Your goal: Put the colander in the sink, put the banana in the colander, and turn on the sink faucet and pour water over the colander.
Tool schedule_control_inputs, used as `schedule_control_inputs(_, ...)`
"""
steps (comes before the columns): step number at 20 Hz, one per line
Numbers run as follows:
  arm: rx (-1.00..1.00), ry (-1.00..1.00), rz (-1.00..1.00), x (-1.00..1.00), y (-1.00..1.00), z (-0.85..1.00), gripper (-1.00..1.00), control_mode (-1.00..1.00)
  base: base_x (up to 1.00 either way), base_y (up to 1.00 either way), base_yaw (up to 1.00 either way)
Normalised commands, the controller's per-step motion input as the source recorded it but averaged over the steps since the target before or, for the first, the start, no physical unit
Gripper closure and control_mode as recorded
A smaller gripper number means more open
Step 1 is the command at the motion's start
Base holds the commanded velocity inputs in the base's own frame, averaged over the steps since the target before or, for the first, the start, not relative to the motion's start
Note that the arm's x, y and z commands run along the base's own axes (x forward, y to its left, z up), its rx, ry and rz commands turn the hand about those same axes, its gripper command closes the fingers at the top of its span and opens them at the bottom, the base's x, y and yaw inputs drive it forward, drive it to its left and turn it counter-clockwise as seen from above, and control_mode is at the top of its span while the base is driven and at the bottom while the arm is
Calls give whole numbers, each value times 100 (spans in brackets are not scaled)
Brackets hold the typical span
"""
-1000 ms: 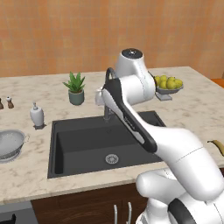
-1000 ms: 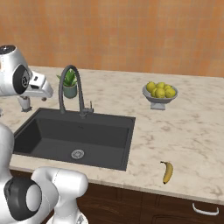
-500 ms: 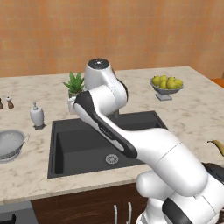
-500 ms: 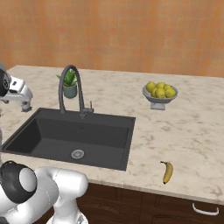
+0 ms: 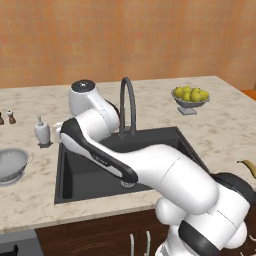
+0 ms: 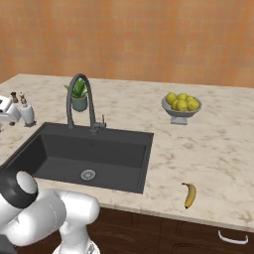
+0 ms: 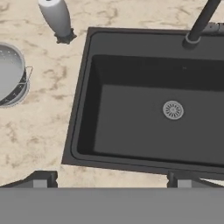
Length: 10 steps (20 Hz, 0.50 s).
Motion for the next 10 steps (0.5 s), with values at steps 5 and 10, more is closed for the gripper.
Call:
schedule_control_inputs(5,2,7,0,0,54,-24,-100,-100,0,0,0)
schedule_control_inputs(10,0,10,0,2,58,-16,-100,-100,0,0,0)
